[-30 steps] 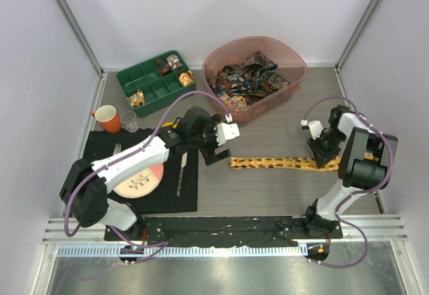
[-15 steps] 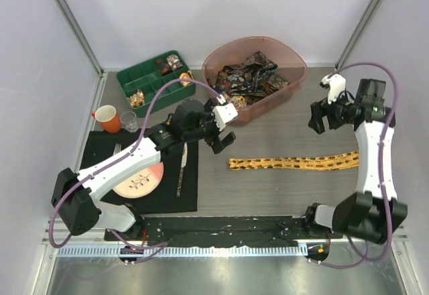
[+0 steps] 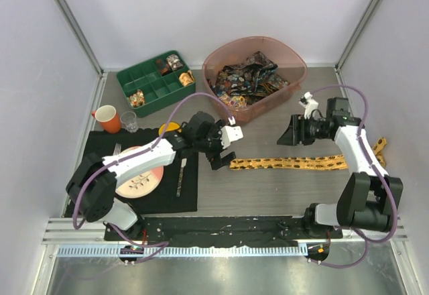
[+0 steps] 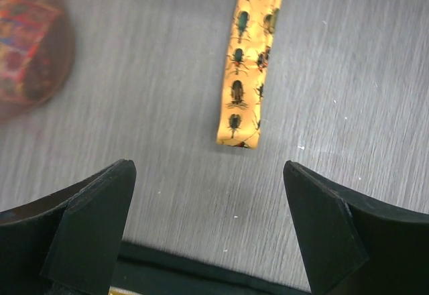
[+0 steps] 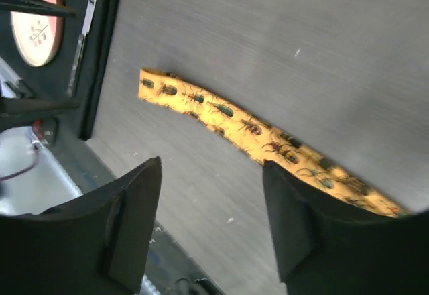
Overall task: Roll the ties
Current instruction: Roll the tie at the center of the board.
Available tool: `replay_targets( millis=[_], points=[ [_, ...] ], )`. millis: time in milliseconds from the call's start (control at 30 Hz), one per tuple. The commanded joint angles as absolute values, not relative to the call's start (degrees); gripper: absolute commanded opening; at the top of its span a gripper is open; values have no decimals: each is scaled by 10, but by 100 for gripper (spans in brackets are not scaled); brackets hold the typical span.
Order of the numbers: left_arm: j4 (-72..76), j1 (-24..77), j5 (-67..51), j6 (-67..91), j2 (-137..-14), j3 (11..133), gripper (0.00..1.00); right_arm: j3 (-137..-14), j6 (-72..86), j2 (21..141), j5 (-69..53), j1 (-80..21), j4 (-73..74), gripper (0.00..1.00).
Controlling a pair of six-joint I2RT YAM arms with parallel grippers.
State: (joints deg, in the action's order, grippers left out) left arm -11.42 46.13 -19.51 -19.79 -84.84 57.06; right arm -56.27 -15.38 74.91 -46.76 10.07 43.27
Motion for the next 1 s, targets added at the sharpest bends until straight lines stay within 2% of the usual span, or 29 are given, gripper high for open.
replay_targets(
  millis=[0,167,267,300,367,467,533,667,833,967],
  points=[
    [-114,464,-247,-259,-888,605,96,-511,-21,786,-497,75,347,57],
    [-122,466,-253,-271,-920,612,94,-455,82,791,-475,45,266,31],
    [-82,461,-251,-304,-919,571,88,-420,146,800,-450,36,191,26],
    [-57,461,-244,-295,-916,561,82,-413,163,800,-443,35,171,24],
    [-5,454,-243,-253,-911,556,77,-404,190,800,-426,31,142,24],
    [-11,434,-239,-200,-932,601,70,-414,146,809,-420,31,178,24],
    [35,422,-235,-166,-946,621,68,-416,100,808,-416,31,208,24],
    [148,431,-246,-141,-976,621,68,-397,101,788,-420,32,206,24],
    [242,434,-134,-127,-1054,663,66,-403,101,788,-411,46,205,24],
    [266,387,-55,-77,-1107,712,66,-419,112,815,-416,57,216,25]
  ],
)
